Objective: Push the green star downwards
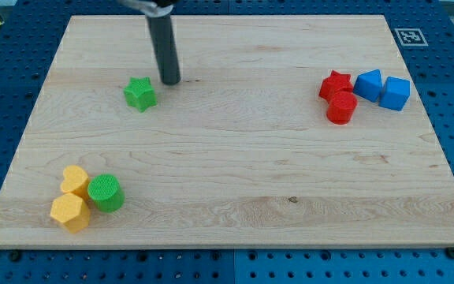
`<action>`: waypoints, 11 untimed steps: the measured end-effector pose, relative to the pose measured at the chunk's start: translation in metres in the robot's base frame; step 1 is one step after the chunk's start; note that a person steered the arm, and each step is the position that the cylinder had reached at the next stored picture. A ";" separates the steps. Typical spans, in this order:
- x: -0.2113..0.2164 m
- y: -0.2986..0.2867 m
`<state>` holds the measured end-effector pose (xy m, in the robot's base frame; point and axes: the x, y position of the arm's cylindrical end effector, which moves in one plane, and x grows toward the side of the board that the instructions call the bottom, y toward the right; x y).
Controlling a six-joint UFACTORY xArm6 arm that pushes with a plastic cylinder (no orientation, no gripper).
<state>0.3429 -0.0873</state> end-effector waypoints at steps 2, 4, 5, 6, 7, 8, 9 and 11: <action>0.024 -0.029; 0.118 -0.019; 0.096 -0.019; 0.060 -0.019; 0.039 -0.033; 0.029 -0.057; 0.057 -0.059; 0.103 -0.038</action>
